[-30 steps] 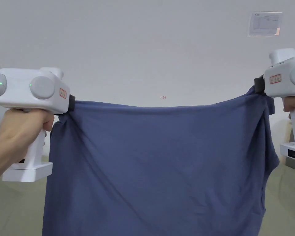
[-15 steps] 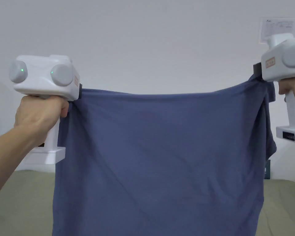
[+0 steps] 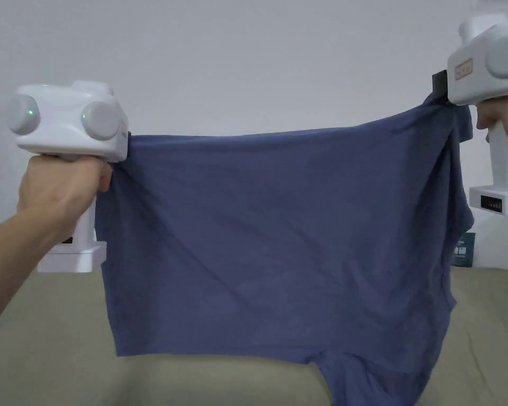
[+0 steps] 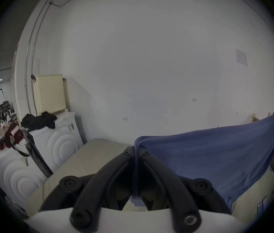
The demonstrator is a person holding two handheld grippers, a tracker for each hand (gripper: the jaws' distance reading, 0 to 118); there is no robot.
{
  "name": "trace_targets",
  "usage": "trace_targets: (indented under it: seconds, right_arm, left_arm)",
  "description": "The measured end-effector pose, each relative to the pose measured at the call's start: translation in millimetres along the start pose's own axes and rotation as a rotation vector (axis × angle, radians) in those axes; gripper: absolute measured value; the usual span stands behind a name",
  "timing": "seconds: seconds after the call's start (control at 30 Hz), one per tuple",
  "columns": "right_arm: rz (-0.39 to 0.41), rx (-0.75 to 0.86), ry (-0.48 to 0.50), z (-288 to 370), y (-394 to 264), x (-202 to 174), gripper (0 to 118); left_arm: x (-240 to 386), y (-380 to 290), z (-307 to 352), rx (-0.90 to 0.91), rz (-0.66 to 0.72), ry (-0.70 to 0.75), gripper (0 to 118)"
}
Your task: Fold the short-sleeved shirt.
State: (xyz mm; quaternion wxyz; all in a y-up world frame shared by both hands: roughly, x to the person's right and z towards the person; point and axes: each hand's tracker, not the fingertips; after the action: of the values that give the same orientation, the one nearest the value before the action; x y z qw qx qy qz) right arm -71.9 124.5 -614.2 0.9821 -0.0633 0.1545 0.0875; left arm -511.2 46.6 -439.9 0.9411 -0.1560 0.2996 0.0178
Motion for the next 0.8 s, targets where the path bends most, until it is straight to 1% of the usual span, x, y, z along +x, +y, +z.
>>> trace_targets:
  seconds: [0.07, 0.1, 0.23, 0.27, 0.3, 0.33, 0.37, 0.4, 0.43, 0.47, 0.5, 0.53, 0.6, 0.63, 0.67, 0.7, 0.73, 0.8]
  right_arm:
    - [0.008, -0.043, 0.013, -7, -35, -6, 2]
    - [-0.002, -0.071, 0.038, -8, -57, -8, 2]
    - [-0.053, -0.177, 0.076, -2, -147, -13, 2]
    - [-0.037, -0.222, 0.093, 5, -169, -15, 2]
    - [-0.049, -0.232, 0.114, 15, -193, -17, 2]
    - [-0.032, -0.277, 0.115, 24, -216, -19, 2]
    - [-0.043, -0.295, 0.159, 35, -236, -19, 2]
    - [-0.046, -0.314, 0.142, 48, -257, -20, 2]
    - [-0.080, -0.337, 0.151, 63, -277, -21, 2]
    - [-0.092, -0.372, 0.159, 75, -292, -21, 2]
    - [-0.120, -0.378, 0.170, 91, -310, -21, 2]
    - [-0.106, -0.406, 0.170, 107, -324, -22, 2]
    - [-0.119, -0.429, 0.182, 136, -352, -21, 2]
    - [-0.111, -0.436, 0.187, 154, -364, -21, 2]
    - [-0.122, -0.437, 0.181, 171, -375, -22, 2]
    - [-0.131, -0.463, 0.199, 189, -385, -22, 2]
    - [-0.160, -0.464, 0.197, 207, -395, -23, 2]
    - [-0.173, -0.489, 0.223, 239, -411, -23, 2]
  left_arm:
    - [2, -29, -18, -0.054, -0.018, -0.008, 3]
    - [3, -45, -27, -0.081, -0.028, -0.008, 3]
    - [3, -119, -48, -0.184, -0.075, -0.042, 3]
    - [2, -138, -49, -0.219, -0.090, -0.049, 3]
    - [1, -156, -48, -0.224, -0.091, -0.058, 3]
    - [-1, -175, -45, -0.249, -0.121, -0.059, 3]
    - [-3, -191, -41, -0.251, -0.119, -0.060, 3]
    - [-7, -208, -34, -0.288, -0.134, -0.054, 3]
    - [-12, -224, -25, -0.303, -0.120, -0.071, 3]
    - [-17, -238, -16, -0.313, -0.104, -0.081, 3]
    - [-23, -253, -5, -0.327, -0.091, -0.092, 3]
    - [-30, -266, 7, -0.341, -0.094, -0.094, 3]
    - [-42, -292, 32, -0.361, -0.081, -0.117, 3]
    - [-48, -305, 47, -0.375, -0.089, -0.119, 3]
    - [-56, -316, 52, -0.386, -0.083, -0.128, 3]
    - [-62, -329, 65, -0.401, -0.091, -0.142, 3]
    - [-67, -341, 79, -0.409, -0.097, -0.137, 3]
    - [-78, -364, 101, -0.438, -0.084, -0.153, 3]
